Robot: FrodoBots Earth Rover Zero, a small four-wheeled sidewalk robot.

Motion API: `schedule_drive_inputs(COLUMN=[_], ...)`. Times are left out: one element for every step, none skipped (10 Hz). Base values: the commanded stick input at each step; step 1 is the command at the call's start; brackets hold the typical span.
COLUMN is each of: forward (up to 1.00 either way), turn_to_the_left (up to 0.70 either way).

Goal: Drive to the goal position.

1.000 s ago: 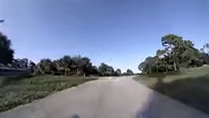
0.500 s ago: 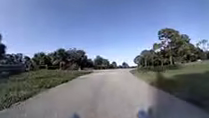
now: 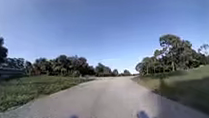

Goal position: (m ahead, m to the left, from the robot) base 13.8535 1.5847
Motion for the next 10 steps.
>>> schedule_drive_inputs(forward=[0.85, 0.85, 0.85, 0.85, 0.85, 0.85, 0.85, 0.85, 0.85, 0.85], turn_to_the_left=[0.00, 0.00, 0.00, 0.00, 0.00, 0.00, 0.00, 0.00, 0.00, 0.00])
